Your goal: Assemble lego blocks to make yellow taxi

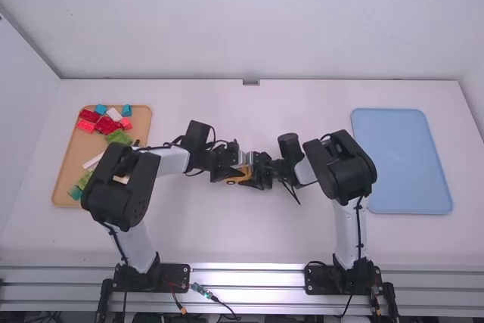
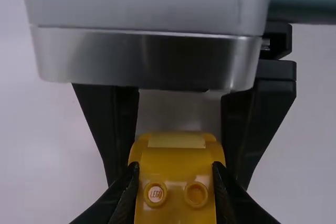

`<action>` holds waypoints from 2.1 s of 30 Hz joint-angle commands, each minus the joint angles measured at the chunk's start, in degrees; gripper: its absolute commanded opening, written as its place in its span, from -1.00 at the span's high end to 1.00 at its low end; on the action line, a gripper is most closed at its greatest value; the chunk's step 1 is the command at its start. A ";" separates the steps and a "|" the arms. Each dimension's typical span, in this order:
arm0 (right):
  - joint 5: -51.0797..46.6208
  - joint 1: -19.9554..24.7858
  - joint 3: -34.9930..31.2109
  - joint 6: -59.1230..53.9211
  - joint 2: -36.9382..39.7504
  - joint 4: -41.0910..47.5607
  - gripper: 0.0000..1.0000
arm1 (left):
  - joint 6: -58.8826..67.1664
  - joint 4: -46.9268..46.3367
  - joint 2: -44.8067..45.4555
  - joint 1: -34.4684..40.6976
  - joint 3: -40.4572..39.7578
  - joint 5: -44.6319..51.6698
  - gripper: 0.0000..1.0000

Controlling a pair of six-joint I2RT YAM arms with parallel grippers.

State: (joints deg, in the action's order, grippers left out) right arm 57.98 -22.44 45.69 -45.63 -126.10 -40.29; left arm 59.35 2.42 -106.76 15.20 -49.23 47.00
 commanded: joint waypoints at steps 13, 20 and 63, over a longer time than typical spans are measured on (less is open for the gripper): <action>0.35 0.37 2.01 3.65 -0.81 -0.22 0.18 | 0.50 2.58 -1.38 0.66 2.40 -5.46 0.97; 0.70 0.37 1.88 3.65 -0.81 -0.37 0.18 | -2.29 7.82 -2.45 0.31 4.15 -5.64 0.97; 0.24 0.33 1.95 3.69 -0.81 0.63 0.17 | -2.05 -0.52 2.80 -1.46 0.24 -5.44 -0.98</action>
State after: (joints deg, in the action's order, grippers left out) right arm 58.35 -22.35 46.33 -42.96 -126.13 -39.48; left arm 57.84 2.72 -106.69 14.17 -50.06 40.73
